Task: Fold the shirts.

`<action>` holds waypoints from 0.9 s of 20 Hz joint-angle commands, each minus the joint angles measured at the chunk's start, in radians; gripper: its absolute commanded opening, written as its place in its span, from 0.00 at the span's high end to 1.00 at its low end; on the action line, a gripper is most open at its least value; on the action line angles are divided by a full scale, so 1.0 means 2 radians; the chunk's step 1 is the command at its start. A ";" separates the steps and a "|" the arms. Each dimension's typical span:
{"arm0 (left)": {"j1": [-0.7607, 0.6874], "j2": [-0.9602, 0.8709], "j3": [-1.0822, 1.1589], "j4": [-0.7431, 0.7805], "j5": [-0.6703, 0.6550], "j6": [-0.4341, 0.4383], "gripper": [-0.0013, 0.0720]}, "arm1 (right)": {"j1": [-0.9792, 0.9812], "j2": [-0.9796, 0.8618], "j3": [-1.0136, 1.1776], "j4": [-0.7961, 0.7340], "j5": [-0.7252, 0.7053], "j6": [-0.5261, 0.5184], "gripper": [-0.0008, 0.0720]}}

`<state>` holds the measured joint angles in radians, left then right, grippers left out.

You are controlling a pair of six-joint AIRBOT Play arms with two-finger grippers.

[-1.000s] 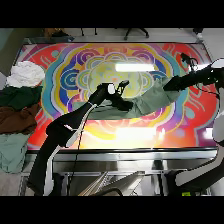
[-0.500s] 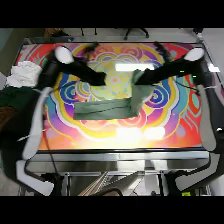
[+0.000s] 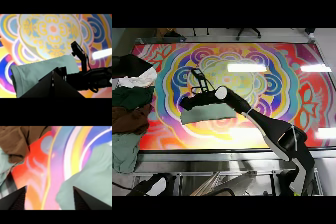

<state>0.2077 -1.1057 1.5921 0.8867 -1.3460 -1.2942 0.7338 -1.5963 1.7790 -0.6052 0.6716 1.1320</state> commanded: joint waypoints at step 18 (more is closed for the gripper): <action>0.091 0.040 -0.084 -0.130 -0.048 0.058 0.96 | -0.288 -0.021 -0.103 -0.039 0.265 0.068 0.03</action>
<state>0.3882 -1.0271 1.4250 0.6292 -1.4303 -1.1767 0.1635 -1.5860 1.5906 -0.7860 1.1866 1.3270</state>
